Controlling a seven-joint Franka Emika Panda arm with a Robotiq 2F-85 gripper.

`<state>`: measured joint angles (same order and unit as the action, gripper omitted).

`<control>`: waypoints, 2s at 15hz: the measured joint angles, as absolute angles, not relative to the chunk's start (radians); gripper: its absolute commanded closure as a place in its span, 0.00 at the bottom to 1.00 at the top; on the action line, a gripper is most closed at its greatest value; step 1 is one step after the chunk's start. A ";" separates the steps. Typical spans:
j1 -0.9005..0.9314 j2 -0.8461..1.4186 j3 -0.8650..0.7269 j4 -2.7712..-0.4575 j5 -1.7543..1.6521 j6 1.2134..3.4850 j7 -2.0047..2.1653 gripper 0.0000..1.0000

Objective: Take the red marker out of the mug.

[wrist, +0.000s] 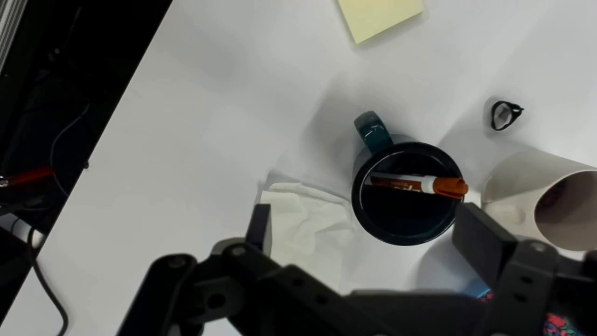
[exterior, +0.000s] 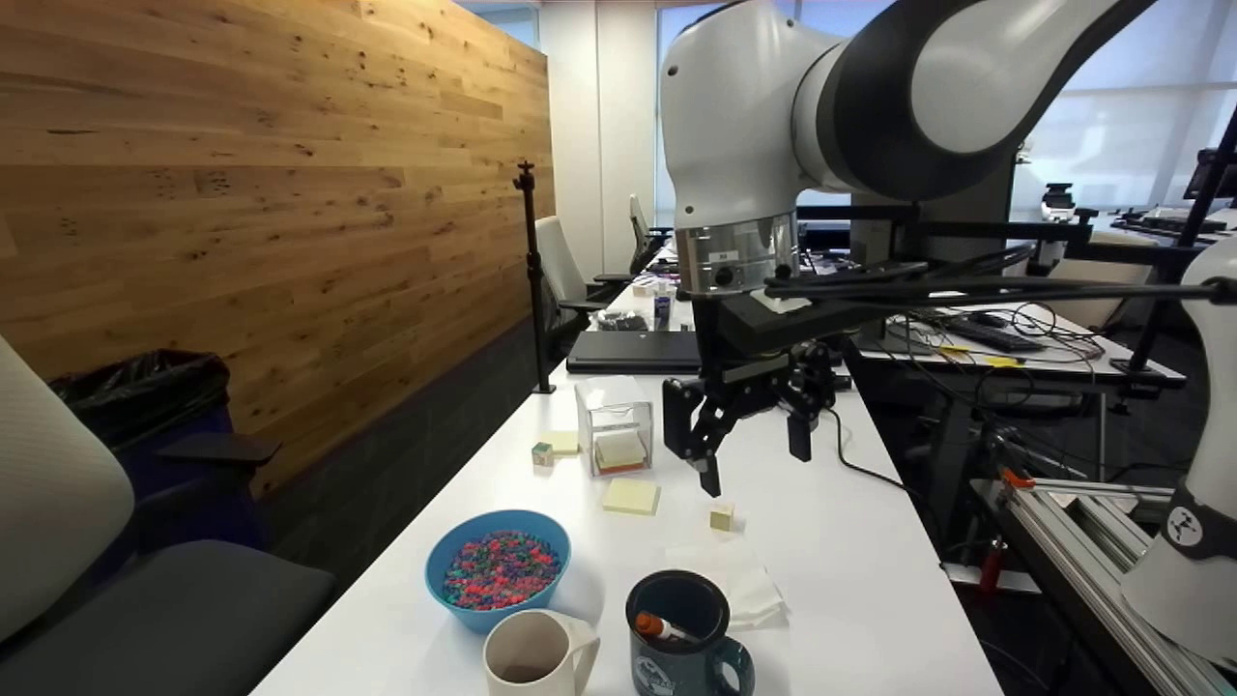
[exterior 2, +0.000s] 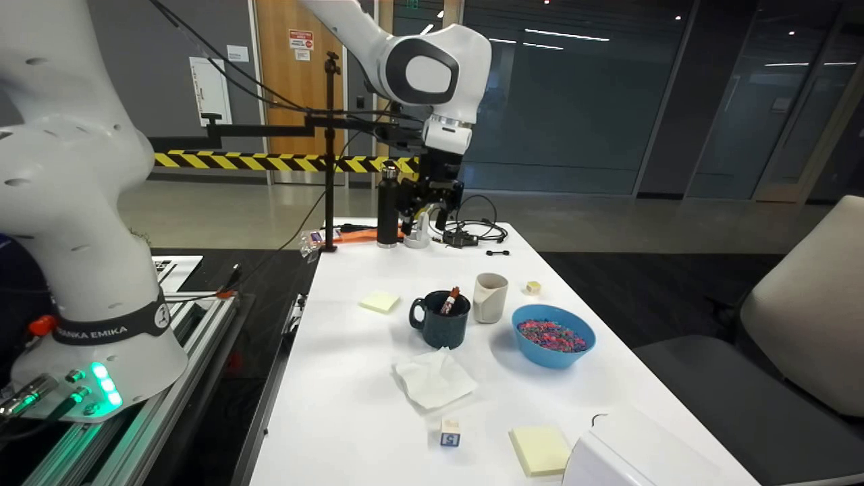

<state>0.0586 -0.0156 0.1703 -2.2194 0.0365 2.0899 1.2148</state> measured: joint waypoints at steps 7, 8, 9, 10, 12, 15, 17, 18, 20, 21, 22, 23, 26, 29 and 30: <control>0.061 0.025 0.149 -2.216 0.035 2.149 1.244 0.00; 0.062 0.031 0.143 -2.212 0.035 2.157 1.250 0.00; 0.063 0.037 0.138 -2.207 0.035 2.164 1.258 0.00; 0.063 0.044 0.132 -2.202 0.035 2.172 1.265 0.00; 0.064 0.059 0.122 -2.193 0.035 2.190 1.279 0.00; 0.071 0.079 0.117 -2.193 0.034 2.204 1.287 0.00; 0.079 0.094 0.117 -2.193 0.029 2.206 1.288 0.00; 0.082 0.100 0.117 -2.193 0.024 2.208 1.289 0.00; 0.087 0.112 0.116 -2.194 0.008 2.213 1.293 0.00; 0.089 0.116 0.114 -2.194 -0.001 2.217 1.300 0.00; 0.091 0.118 0.111 -2.194 -0.007 2.221 1.306 0.00; 0.094 0.119 0.108 -2.194 -0.008 2.222 1.309 0.00; 0.095 0.119 0.106 -2.194 -0.009 2.222 1.310 0.00; 0.096 0.144 0.106 -2.196 0.023 2.280 1.293 0.00; 0.098 0.167 0.107 -2.196 0.042 2.334 1.274 0.00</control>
<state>0.0975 0.1666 0.1066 -2.1960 0.0421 2.3339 1.2736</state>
